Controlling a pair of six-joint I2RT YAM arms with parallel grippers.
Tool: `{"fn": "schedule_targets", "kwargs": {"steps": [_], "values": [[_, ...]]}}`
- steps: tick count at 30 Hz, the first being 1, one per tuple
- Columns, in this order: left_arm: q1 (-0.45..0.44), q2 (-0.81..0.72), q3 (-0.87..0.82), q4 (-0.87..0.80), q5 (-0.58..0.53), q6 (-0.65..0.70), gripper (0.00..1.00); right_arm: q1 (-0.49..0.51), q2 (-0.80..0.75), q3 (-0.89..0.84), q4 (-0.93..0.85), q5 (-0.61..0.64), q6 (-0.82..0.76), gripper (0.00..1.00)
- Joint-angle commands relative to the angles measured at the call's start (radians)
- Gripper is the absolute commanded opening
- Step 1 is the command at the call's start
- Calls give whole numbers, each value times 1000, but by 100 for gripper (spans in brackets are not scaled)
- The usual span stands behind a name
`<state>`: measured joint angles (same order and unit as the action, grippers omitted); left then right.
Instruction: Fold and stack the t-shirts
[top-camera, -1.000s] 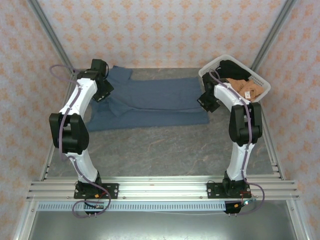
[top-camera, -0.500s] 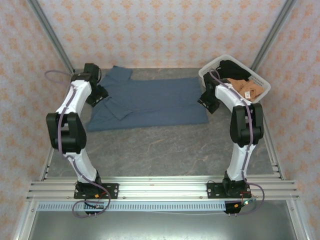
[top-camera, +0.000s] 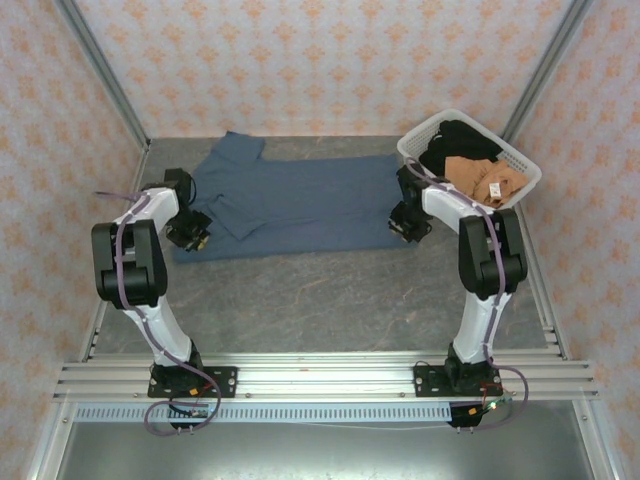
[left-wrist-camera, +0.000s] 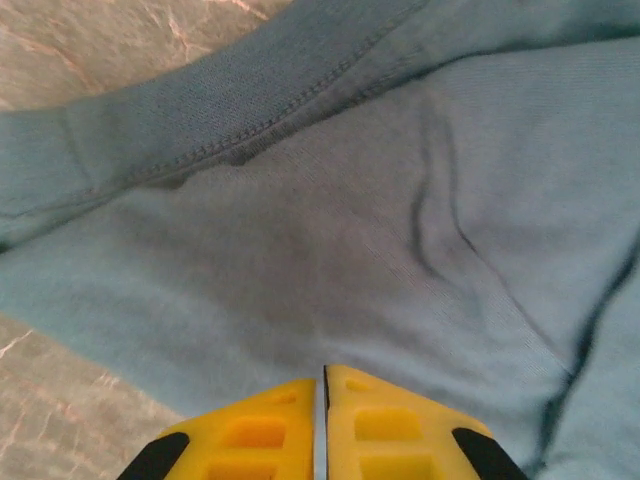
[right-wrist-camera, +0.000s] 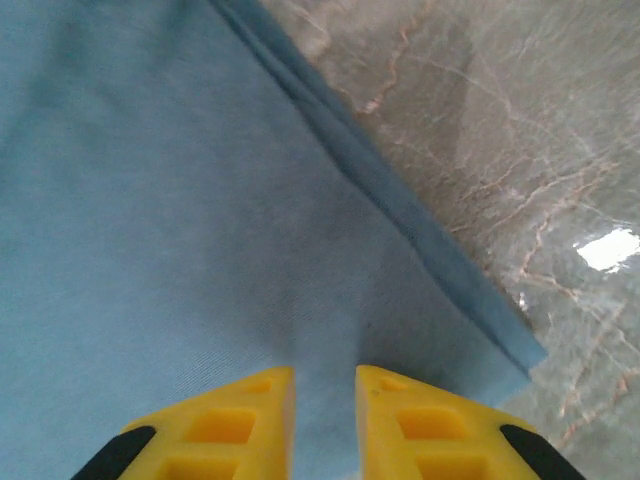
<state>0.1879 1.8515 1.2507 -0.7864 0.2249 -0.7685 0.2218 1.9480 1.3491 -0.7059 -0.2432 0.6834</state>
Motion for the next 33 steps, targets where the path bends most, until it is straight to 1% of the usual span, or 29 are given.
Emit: {"fn": "schedule_targets", "kwargs": {"steps": [1, 4, 7, 12, 15, 17, 19, 22, 24, 26, 28, 33], "values": [[-1, 3, -45, 12, -35, -43, 9, -3, 46, 12, -41, 43, -19, 22], [0, -5, -103, -3, -68, -45, 9, -2, 35, -36, -58, 53, -15, 22], [-1, -47, -172, -37, -108, -40, 9, -2, -9, -103, -81, 53, -13, 23], [8, -194, -322, -57, -152, -23, 9, 8, -161, -258, -130, 57, -6, 25], [15, -270, -343, -90, -159, -10, 11, 11, -271, -344, -124, 36, 10, 30], [12, -326, -335, -87, -117, -10, 17, 15, -333, -369, -103, 19, 9, 35], [-10, -380, -325, -51, -44, -26, 24, 23, -387, -372, -77, 5, -4, 40], [-92, -418, -304, -32, 26, -81, 31, 29, -433, -359, -11, -66, -38, 48], [-138, -413, -326, 0, 82, -141, 33, 31, -433, -351, 71, -190, -61, 53], [-172, -401, -361, 51, 125, -199, 34, 41, -415, -330, 114, -280, -76, 55], [-201, -381, -373, 87, 135, -236, 35, 59, -403, -306, 133, -315, -85, 56], [-241, -314, -362, 138, 139, -272, 37, 71, -385, -272, 149, -331, -65, 56]]}}
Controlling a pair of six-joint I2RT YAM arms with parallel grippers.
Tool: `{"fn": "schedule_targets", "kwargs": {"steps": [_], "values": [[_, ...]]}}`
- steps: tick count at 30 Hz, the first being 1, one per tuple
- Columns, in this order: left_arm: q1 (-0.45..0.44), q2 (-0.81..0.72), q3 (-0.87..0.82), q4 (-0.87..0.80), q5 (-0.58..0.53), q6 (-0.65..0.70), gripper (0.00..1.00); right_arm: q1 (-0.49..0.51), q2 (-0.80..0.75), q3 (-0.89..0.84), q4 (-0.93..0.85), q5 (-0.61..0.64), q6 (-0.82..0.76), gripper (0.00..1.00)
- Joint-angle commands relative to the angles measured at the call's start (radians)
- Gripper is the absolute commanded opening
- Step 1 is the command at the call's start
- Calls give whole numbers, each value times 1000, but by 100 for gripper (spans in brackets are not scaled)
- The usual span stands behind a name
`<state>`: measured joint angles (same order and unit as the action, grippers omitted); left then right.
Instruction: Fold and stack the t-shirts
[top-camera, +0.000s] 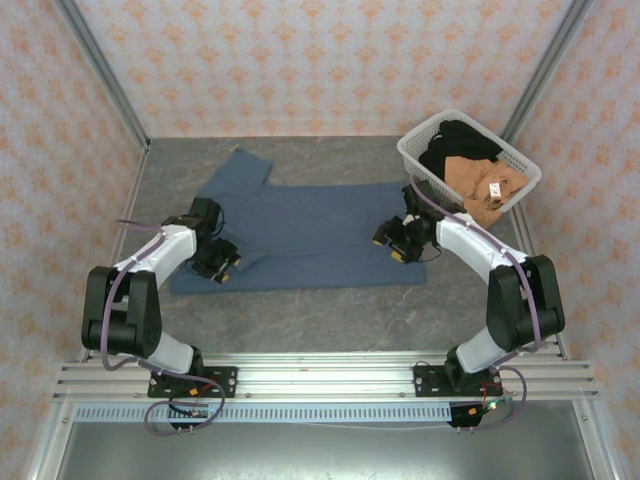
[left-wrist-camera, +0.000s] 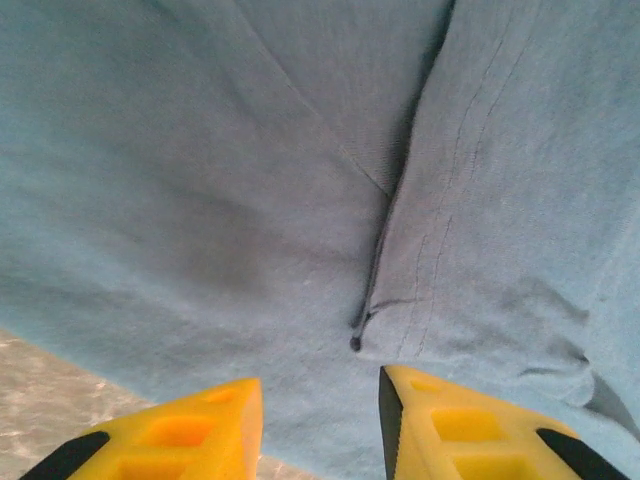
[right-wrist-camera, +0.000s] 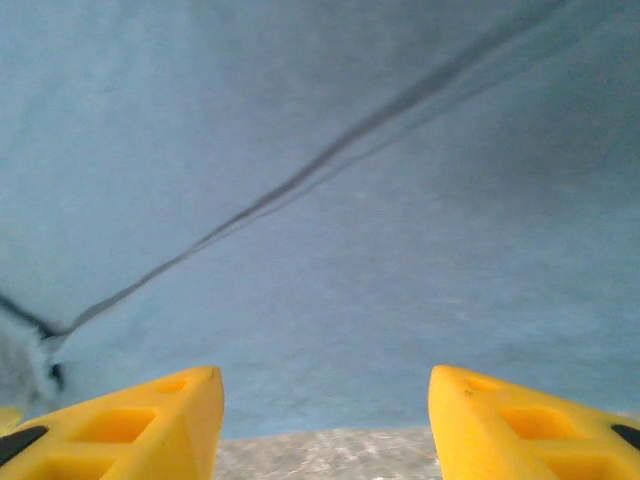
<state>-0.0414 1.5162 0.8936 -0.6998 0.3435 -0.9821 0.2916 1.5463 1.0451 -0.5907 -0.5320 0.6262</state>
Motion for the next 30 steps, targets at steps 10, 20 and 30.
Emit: {"fn": "schedule_targets", "kwargs": {"steps": [10, 20, 30], "values": [[-31, 110, 23, 89, -10, -54, 27, 1, 15, 33, 27, -36, -3, 57], [-47, 123, 98, 62, -40, -41, 7, 1, 14, 23, 35, -37, 6, 53], [-69, 133, 170, 24, -58, -18, 0, 1, 22, 31, 46, -33, 23, 50]]}}
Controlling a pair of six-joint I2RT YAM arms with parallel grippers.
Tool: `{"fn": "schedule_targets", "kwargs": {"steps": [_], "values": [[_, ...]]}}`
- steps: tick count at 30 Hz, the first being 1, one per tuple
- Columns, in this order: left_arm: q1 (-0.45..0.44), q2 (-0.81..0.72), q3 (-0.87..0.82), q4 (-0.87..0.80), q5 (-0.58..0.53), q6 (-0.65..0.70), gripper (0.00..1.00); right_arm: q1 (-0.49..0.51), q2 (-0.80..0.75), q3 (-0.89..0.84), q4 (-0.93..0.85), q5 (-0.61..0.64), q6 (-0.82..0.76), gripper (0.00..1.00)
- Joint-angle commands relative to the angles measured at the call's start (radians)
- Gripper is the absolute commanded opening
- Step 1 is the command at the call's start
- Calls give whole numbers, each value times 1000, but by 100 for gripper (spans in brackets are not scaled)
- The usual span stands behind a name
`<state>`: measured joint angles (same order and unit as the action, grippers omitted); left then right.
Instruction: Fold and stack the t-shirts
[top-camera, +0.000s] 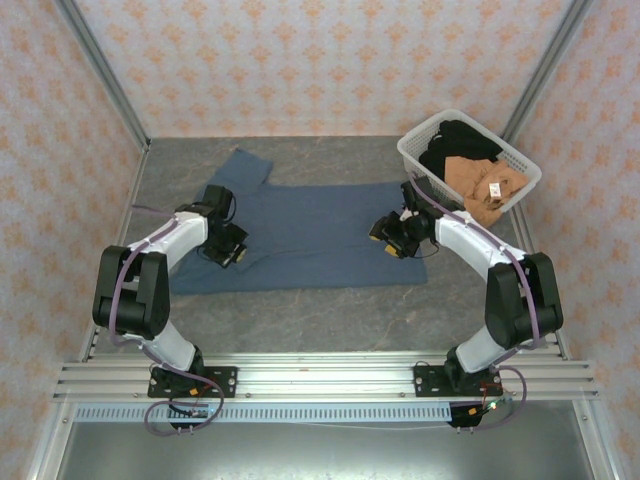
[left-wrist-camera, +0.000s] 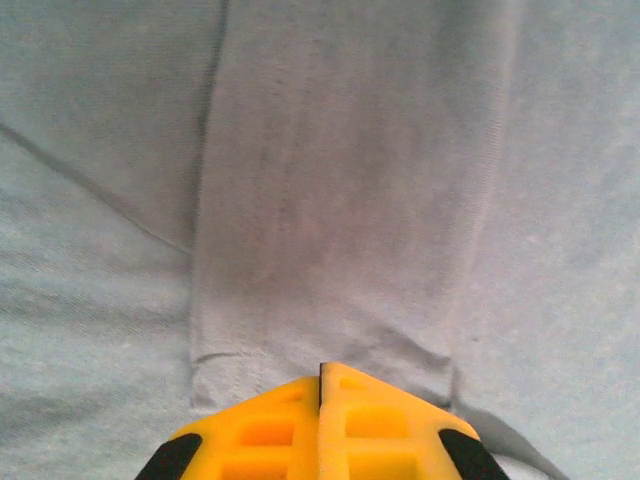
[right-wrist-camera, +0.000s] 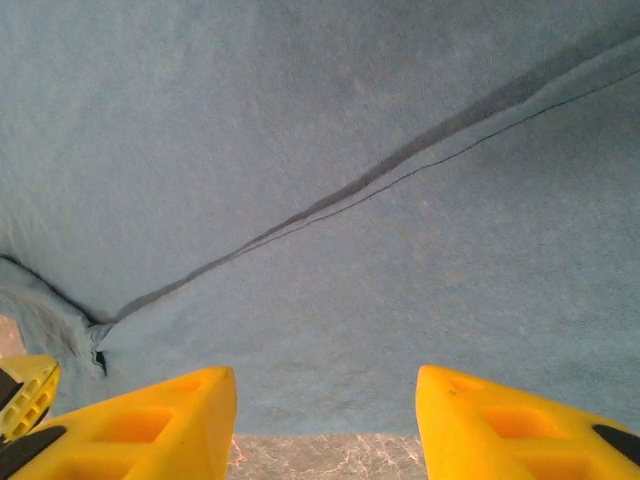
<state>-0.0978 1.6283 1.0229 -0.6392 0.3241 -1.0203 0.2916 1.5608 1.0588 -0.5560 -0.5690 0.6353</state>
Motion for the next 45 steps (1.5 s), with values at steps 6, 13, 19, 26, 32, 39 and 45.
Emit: {"fn": "schedule_targets", "kwargs": {"steps": [6, 13, 19, 26, 32, 39, 45], "values": [[-20, 30, 53, -119, -59, 33, 1, 1, 15, 29, 7, -2, 11, 51], [-20, 3, -70, -53, -29, -5, 35, 1, 6, 10, 59, -63, 20, 56], [-19, 19, -94, -11, -29, -15, 34, 1, -14, -21, 174, -154, 51, 58], [-20, 30, -65, 5, -51, -22, 21, 1, -15, -39, 208, -162, 79, 58], [-19, 37, -38, -11, -69, -5, 5, 1, -13, -39, 202, -157, 75, 58], [-26, 24, 35, -62, -101, 32, 0, 0, -7, -33, 197, -151, 76, 58], [-67, 92, 177, -108, -115, 106, 0, 0, 3, -19, 185, -136, 75, 58]]}}
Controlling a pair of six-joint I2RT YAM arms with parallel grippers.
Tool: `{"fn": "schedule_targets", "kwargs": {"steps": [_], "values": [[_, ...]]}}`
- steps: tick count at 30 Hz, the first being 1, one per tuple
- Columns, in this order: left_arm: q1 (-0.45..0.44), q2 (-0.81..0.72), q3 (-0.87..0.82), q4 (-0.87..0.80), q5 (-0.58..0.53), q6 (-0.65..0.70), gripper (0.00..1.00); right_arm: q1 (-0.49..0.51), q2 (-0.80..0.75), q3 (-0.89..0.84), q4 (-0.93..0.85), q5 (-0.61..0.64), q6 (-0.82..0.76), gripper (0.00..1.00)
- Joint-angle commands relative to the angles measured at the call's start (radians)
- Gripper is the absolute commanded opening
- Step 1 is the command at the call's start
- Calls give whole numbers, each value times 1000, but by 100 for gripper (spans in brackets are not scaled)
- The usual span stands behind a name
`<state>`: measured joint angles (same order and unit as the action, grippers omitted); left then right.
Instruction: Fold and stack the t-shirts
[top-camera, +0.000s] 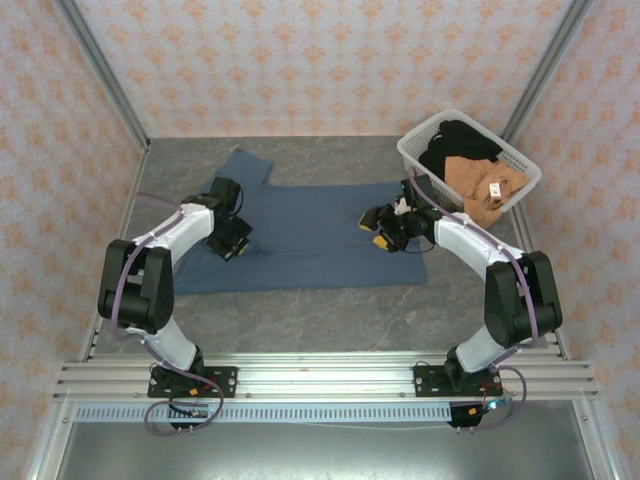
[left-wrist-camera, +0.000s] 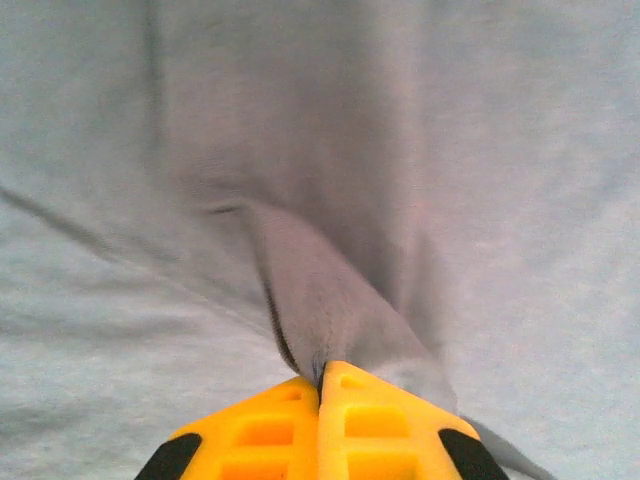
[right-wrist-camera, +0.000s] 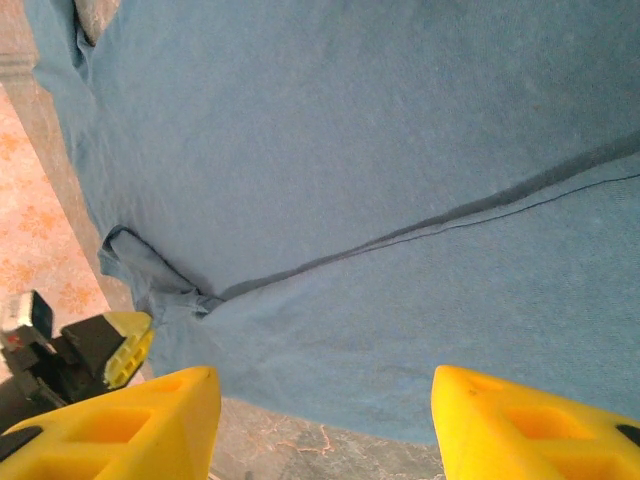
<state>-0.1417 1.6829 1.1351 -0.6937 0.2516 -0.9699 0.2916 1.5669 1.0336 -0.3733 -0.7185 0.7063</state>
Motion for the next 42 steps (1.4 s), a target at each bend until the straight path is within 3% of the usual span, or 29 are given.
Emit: {"fn": "schedule_targets", "kwargs": {"steps": [1, 12, 21, 22, 25, 27, 33, 42], "values": [[-33, 57, 97, -65, -47, 71, 0, 1, -1, 8, 1, 14, 4, 58], [-116, 351, 496, -235, -146, 246, 0, 1, -2, 5, -25, 17, 5, 58], [-147, 452, 608, -218, -118, 329, 0, 1, -5, -12, -39, 16, 2, 58], [-148, 450, 611, -211, -117, 337, 9, 1, -5, -12, -39, 16, 2, 58], [-153, 413, 589, -172, -116, 351, 39, 1, -1, -15, -42, 20, -2, 58], [-153, 360, 549, -132, -125, 355, 45, 1, -2, -19, -45, 28, -4, 58], [-106, 177, 370, -78, -122, 284, 43, 1, 2, -46, -43, 79, 4, 57], [131, 28, 45, -77, -37, 165, 25, -49, 60, -41, -158, 259, -28, 44]]}}
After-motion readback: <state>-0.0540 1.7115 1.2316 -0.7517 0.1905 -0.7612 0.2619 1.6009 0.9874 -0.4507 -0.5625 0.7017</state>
